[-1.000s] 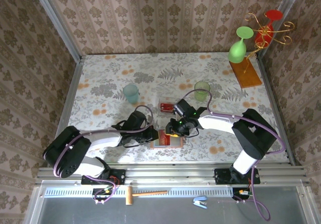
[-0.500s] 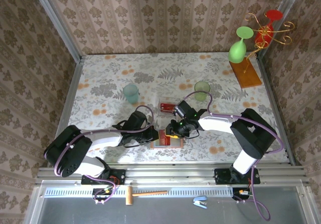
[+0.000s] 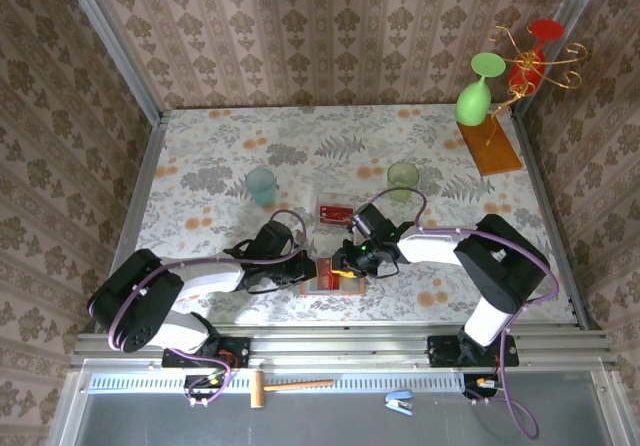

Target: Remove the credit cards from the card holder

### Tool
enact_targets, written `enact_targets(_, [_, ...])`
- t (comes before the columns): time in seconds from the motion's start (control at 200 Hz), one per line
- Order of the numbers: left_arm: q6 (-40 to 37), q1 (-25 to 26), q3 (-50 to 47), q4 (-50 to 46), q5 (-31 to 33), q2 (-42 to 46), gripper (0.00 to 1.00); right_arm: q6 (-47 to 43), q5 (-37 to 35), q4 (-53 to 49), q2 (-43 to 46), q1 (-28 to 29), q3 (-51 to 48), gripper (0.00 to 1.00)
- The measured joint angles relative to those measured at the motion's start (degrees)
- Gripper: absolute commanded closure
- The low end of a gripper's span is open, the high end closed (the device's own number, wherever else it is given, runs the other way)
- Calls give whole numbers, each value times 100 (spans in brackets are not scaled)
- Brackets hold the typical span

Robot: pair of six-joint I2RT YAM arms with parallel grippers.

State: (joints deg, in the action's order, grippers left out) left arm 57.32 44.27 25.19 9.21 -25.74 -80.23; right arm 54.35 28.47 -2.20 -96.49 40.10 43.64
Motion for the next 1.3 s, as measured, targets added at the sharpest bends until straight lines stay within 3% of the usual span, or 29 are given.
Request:
enact_targets(0.48, [0,0,37,-2,0,-42,93,96,57,76,181,-76,-74,90])
enact_targets(1.3, [-13,0,48,-4,-13,-59,92,-540,-245,-1012,866,-422,-101,92])
